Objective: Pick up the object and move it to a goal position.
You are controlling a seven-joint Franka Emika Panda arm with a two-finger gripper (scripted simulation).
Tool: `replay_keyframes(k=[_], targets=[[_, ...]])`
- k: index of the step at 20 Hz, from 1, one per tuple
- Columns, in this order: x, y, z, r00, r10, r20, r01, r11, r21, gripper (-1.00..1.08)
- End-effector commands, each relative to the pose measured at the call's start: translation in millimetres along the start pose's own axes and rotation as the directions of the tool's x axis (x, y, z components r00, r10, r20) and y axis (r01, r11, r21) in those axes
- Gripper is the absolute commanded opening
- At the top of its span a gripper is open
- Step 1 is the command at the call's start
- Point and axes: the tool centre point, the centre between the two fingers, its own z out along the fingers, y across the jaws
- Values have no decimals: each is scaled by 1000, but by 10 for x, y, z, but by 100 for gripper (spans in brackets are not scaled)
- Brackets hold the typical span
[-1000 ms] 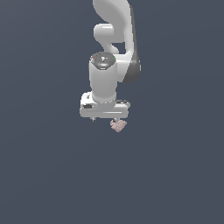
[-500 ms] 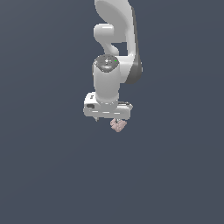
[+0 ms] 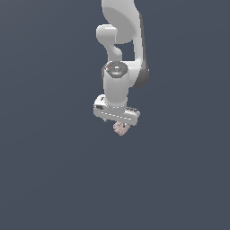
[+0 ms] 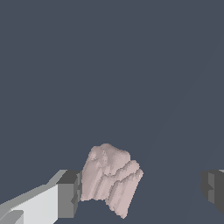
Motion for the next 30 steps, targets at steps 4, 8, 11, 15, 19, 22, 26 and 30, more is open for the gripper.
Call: replay_keyframes(k=[4,8,11,15,19,22,26,30], targets=[[-168,-101,144,991,134,6,-134,991,5,100],[-284,-161,236,975,224,10,-224,975,6,100],[-355,-193,291,961,277,12,-277,961,6,100],[-428,-224,345,944,330,15,-330,944,6,100],[-475,-242,379,931,364,16,-364,931,5,100],[-492,-248,392,926,376,16,-376,926,5,100],[-492,-249,395,927,374,17,-375,927,5,100],[-497,-251,475,927,375,17,-375,927,5,100]])
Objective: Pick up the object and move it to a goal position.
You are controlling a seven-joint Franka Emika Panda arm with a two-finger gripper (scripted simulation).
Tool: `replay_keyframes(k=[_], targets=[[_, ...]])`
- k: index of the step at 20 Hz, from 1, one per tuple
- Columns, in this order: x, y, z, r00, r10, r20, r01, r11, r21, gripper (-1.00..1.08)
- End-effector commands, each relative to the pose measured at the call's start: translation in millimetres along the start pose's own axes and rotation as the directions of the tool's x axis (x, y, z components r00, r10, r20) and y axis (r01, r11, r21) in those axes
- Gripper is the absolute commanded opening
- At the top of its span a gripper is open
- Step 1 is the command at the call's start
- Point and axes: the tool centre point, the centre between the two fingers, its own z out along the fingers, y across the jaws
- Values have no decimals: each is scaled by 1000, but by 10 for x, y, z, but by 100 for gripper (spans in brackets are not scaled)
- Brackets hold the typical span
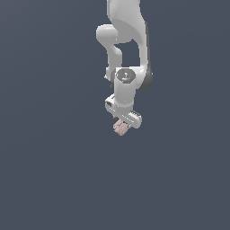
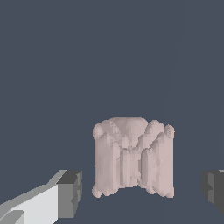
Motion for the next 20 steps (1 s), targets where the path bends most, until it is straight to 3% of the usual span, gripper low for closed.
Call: replay_keyframes(k=[1,13,14,20], targets=[[-4,5,74,1000,1,1,-1,1000,-1,100],[-7,5,458,1000,4,1,-4,1000,-1,100],[-7,5,458,1000,4,1,-4,1000,-1,-100],[-7,5,458,1000,4,1,-4,1000,-1,-100]])
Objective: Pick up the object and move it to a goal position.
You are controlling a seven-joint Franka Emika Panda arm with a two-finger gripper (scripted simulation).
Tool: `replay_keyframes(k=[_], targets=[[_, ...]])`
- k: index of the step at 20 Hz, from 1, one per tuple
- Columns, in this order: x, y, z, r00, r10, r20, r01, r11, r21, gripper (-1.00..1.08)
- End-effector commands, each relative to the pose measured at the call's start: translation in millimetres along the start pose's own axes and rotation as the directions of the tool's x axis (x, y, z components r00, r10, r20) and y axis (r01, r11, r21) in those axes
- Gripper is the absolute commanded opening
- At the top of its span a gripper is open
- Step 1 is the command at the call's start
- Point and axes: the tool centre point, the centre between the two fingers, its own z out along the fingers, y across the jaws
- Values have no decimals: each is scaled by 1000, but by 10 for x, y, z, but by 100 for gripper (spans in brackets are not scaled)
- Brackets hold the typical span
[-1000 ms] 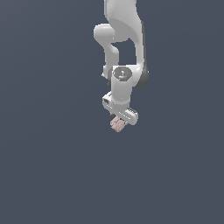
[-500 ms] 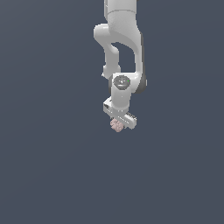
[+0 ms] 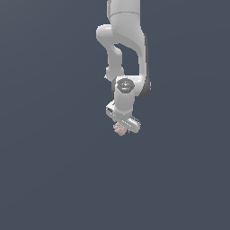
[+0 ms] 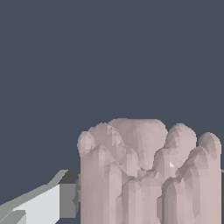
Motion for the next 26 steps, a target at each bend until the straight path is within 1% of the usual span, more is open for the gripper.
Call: replay_keyframes(k=[1,8,13,19,26], targets=[[2,17,23,1000,2,2,-2,1000,-3,-100],[14,-30,-6,1000,1,0,-1,1000,0,-100],[53,-164,-30,1000,1,0,-1,1000,0,-100],[137,-446,-75,1000,1,0,-1,1000,-1,-100],[275,-893,-148,1000,1,0,-1,1000,-2,-100]])
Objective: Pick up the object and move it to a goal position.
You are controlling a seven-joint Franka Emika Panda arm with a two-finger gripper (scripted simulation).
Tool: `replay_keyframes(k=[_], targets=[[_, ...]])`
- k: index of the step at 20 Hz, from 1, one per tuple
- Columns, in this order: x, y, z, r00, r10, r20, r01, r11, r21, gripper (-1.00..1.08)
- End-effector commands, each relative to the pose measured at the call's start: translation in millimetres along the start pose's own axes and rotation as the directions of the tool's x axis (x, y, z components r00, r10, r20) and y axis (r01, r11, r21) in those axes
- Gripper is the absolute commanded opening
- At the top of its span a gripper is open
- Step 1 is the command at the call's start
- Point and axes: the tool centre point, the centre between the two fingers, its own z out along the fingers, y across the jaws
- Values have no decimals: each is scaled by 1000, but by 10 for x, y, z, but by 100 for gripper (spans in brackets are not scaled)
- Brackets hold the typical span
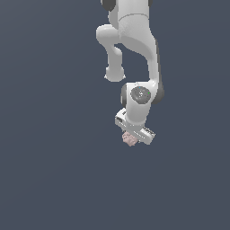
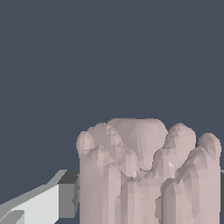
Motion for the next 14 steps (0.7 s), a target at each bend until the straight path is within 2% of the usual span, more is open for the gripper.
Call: replay_keyframes(k=[1,14], targets=[[51,-164,-28,1000,0,0,0,1000,0,-100],[274,-842,-133,1000,1,1,-1,1000,-1,-100]])
